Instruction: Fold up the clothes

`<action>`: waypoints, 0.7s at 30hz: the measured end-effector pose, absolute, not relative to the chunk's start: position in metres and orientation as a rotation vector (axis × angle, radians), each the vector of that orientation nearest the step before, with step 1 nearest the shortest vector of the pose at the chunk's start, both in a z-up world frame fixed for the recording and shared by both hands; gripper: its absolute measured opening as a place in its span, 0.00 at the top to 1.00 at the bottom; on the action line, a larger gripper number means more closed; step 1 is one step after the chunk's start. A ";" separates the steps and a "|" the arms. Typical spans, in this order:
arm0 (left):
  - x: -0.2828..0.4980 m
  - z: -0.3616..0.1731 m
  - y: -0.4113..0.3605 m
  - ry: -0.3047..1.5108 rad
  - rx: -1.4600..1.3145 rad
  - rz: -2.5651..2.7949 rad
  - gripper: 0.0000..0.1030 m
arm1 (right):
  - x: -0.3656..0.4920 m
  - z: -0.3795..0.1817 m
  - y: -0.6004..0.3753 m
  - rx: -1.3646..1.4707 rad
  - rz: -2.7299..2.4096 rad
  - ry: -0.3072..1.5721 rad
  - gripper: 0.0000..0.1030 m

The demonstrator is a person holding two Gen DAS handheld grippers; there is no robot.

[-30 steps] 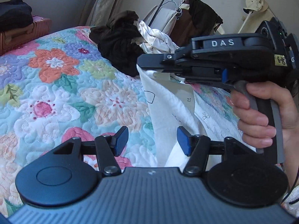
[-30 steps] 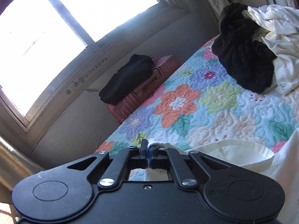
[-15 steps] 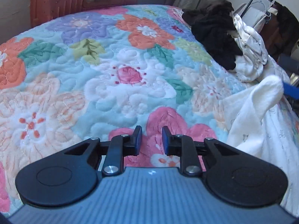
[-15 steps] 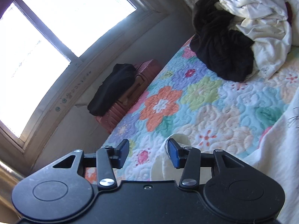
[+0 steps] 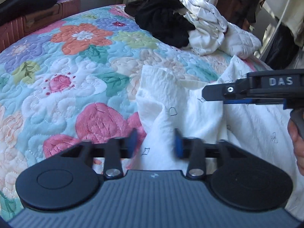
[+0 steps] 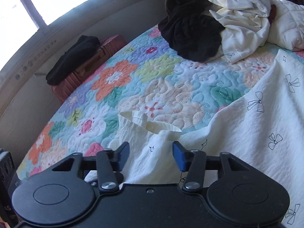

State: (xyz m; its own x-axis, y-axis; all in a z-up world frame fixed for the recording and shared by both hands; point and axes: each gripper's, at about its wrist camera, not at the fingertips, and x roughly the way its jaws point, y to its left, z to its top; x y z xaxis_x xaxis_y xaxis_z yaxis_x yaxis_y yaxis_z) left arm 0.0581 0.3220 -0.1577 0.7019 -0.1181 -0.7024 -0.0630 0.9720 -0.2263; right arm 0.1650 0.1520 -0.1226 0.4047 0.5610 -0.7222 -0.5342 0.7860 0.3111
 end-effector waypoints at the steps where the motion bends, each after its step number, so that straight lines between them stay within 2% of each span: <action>1: 0.055 -0.152 0.318 0.768 -0.198 -0.014 0.99 | 0.165 -0.124 0.160 -0.023 0.689 0.900 0.98; 3: 0.047 -0.137 0.322 0.712 -0.181 0.038 0.99 | 0.167 -0.118 0.168 -0.031 0.724 0.830 0.99; 8: 0.018 -0.122 0.374 0.590 -0.425 0.267 0.98 | 0.172 -0.087 0.183 0.063 0.852 0.679 0.99; 11: 0.016 -0.144 0.405 0.659 -0.521 0.381 0.98 | 0.173 -0.083 0.192 0.050 0.800 0.655 0.95; 12: 0.016 -0.151 0.412 0.689 -0.549 0.396 0.98 | 0.173 -0.082 0.188 0.081 0.768 0.657 0.87; 13: 0.015 -0.158 0.419 0.719 -0.577 0.410 0.98 | 0.173 -0.080 0.182 0.118 0.733 0.662 0.74; 14: 0.014 -0.159 0.423 0.728 -0.591 0.408 0.98 | 0.172 -0.079 0.173 0.173 0.724 0.672 0.69; 16: 0.013 -0.151 0.422 0.691 -0.606 0.360 0.98 | 0.165 -0.079 0.154 0.273 0.719 0.717 0.52; 18: 0.013 -0.141 0.417 0.653 -0.609 0.289 0.90 | 0.156 -0.085 0.141 0.294 0.709 0.792 0.50; 20: 0.018 -0.138 0.408 0.636 -0.620 0.200 0.63 | 0.147 -0.098 0.134 0.268 0.698 0.879 0.49; 21: 0.019 -0.140 0.404 0.622 -0.636 0.170 0.57 | 0.143 -0.107 0.132 0.237 0.681 0.916 0.49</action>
State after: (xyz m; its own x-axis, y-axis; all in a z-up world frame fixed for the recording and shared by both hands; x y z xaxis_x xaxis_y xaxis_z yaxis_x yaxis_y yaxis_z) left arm 0.0194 0.4040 -0.1401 0.8061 -0.0369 -0.5907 -0.3321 0.7979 -0.5030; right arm 0.1428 0.1318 -0.1066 0.4190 0.6335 -0.6504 -0.4396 0.7684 0.4652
